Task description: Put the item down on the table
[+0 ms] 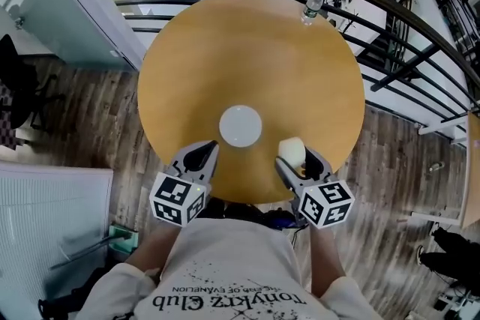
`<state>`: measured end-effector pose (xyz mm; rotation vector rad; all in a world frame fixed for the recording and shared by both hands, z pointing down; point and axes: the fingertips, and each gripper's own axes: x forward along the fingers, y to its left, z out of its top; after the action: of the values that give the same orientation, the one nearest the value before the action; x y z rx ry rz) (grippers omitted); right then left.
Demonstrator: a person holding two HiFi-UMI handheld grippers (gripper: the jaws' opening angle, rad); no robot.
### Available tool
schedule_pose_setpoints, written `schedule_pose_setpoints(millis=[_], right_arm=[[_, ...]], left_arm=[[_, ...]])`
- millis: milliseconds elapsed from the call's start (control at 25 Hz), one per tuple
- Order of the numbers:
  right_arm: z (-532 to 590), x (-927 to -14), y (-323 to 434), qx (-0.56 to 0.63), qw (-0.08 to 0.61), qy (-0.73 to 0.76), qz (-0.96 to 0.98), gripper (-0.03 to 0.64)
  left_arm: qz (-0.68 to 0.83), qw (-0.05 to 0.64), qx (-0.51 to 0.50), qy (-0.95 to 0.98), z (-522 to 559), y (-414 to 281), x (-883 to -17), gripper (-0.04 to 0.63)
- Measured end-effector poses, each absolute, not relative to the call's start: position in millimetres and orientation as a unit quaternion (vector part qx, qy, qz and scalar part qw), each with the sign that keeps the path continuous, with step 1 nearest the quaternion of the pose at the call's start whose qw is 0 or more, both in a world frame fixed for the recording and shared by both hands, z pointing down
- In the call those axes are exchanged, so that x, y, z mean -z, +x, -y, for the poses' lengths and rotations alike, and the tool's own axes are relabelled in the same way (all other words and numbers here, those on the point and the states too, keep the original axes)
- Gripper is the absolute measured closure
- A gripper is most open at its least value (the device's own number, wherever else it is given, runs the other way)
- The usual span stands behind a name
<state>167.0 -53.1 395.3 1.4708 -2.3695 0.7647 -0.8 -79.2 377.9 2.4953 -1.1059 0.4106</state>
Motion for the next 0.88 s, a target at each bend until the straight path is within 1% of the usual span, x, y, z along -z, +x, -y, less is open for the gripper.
schedule_pose_setpoints(millis=[680, 880], right_arm=[[94, -428, 142, -0.263, 0.173, 0.516, 0.797, 0.290], [108, -443, 136, -0.274, 0.187, 0.508, 0.795, 0.290]], left_arm=[[0.370, 0.206, -0.165, 0.891, 114, -17, -407, 0.571], [0.365, 0.222, -0.171, 0.888, 122, -14, -421, 0.571]])
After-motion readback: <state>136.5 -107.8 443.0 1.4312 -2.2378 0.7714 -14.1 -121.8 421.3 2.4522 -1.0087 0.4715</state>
